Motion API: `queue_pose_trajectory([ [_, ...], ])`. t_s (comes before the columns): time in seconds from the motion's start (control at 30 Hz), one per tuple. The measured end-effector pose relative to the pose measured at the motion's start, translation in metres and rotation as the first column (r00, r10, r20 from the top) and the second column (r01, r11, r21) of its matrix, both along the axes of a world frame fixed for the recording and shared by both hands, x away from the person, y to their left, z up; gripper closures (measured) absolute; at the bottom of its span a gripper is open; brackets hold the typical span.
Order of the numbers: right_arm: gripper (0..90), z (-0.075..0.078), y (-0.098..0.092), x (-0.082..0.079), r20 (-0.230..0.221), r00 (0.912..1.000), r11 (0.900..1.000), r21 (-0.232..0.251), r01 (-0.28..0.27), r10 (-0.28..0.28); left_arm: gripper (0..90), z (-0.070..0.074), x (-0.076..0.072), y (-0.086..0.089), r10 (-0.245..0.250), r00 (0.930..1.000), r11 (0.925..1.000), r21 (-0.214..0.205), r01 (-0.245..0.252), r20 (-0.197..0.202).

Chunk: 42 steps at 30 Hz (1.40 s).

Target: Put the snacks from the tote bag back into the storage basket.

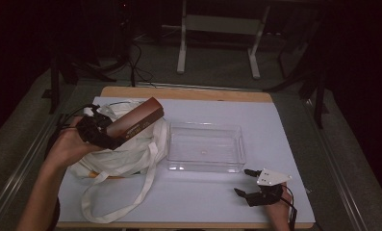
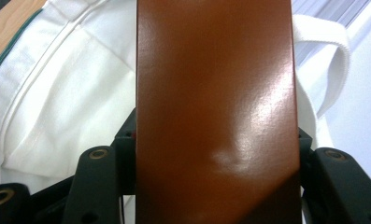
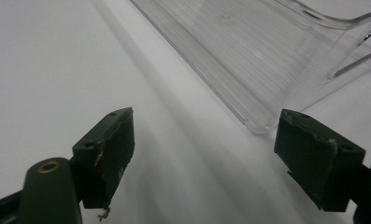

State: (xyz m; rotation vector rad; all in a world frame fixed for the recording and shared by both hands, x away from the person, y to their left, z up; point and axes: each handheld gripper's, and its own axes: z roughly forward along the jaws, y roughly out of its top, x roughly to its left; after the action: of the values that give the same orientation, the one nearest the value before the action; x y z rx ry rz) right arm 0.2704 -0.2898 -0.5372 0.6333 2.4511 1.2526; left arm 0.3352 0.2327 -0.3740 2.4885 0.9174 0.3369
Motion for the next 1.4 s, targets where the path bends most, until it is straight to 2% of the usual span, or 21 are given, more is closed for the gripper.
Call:
queue_pose_trajectory([
  [0.47,20.1,0.000,0.000,0.000,0.002,1.0000,1.0000,0.000,-0.001,0.001,44.3,0.010,0.002,-0.017,-0.066,0.9977,0.9977,0.020,0.066,0.017],
  [0.8,20.1,0.000,0.000,0.000,0.002,1.0000,1.0000,-0.001,-0.001,0.001,44.3,0.011,0.003,-0.025,-0.108,0.9941,0.9933,0.041,0.108,0.008],
  [0.97,20.1,0.000,0.000,0.000,0.002,1.0000,1.0000,-0.001,0.000,0.000,44.3,0.014,0.005,-0.030,-0.145,0.9895,0.9886,0.043,0.144,0.002],
  [1.1,20.1,0.000,0.000,0.000,0.002,1.0000,1.0000,-0.001,-0.001,0.001,44.2,0.015,0.005,-0.033,-0.162,0.9867,0.9865,0.023,0.162,0.007],
  [1.4,20.1,0.000,0.000,0.000,0.001,1.0000,1.0000,-0.001,-0.001,0.001,44.3,0.017,0.007,-0.040,-0.201,0.9794,0.9793,0.023,0.201,0.013],
])
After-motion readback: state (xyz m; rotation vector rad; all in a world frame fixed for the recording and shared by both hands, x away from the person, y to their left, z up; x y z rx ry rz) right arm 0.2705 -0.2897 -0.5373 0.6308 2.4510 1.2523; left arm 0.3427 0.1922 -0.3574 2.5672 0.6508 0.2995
